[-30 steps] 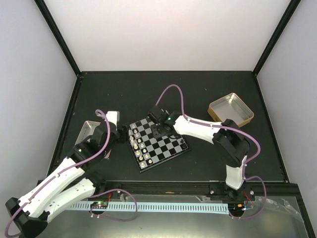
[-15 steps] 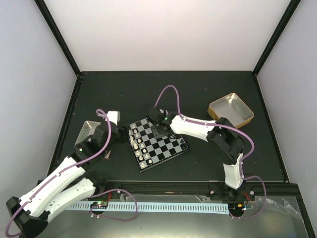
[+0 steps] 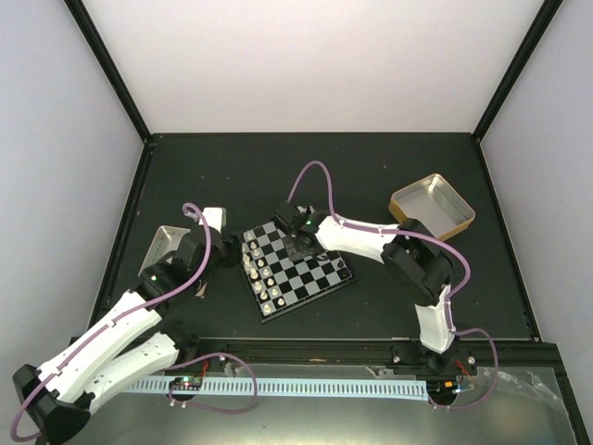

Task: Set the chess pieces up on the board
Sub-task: Pick up the chess piece from the chessboard, then place the chess piece on the chessboard, then move the chess piece to the chessboard.

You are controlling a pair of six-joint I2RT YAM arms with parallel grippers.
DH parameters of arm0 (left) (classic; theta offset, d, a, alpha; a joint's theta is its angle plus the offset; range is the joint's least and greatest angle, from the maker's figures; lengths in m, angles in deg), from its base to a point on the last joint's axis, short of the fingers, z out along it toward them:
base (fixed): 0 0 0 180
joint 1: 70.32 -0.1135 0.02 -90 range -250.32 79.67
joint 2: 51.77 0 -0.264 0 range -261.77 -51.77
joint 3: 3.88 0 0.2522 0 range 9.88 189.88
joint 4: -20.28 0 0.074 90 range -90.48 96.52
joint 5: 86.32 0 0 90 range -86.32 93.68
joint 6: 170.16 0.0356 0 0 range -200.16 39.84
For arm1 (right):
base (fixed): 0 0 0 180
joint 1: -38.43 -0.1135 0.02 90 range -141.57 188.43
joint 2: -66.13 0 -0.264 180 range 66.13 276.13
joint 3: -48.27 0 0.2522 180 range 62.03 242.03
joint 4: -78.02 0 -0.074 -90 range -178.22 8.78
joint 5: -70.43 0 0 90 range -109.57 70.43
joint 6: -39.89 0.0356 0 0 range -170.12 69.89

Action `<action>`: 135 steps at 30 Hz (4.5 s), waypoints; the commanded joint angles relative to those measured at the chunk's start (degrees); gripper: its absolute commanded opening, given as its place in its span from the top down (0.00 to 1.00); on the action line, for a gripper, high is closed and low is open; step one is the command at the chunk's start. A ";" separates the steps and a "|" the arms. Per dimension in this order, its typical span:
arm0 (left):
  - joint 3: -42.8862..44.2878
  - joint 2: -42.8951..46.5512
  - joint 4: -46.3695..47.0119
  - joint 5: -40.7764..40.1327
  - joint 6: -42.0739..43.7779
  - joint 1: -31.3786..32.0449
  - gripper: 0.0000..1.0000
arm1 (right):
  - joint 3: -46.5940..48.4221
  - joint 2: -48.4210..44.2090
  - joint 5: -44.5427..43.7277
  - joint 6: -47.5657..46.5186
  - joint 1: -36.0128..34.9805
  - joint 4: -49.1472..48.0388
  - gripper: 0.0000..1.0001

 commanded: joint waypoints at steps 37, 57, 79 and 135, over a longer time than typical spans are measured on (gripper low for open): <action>-0.02 -1.65 1.16 1.71 0.76 -0.91 0.34 | -13.74 -11.43 2.79 0.80 3.16 -1.34 0.91; -0.13 -0.44 1.12 0.07 0.23 -1.41 0.32 | -10.39 -15.27 2.86 2.15 3.06 -0.35 0.70; 0.07 -0.58 1.12 0.93 0.39 -2.39 0.32 | 1.34 -2.09 -0.53 0.72 2.76 -1.00 0.85; 0.02 -1.91 1.57 2.91 0.58 -3.56 0.31 | -4.50 -3.89 7.09 -0.57 1.58 1.18 0.73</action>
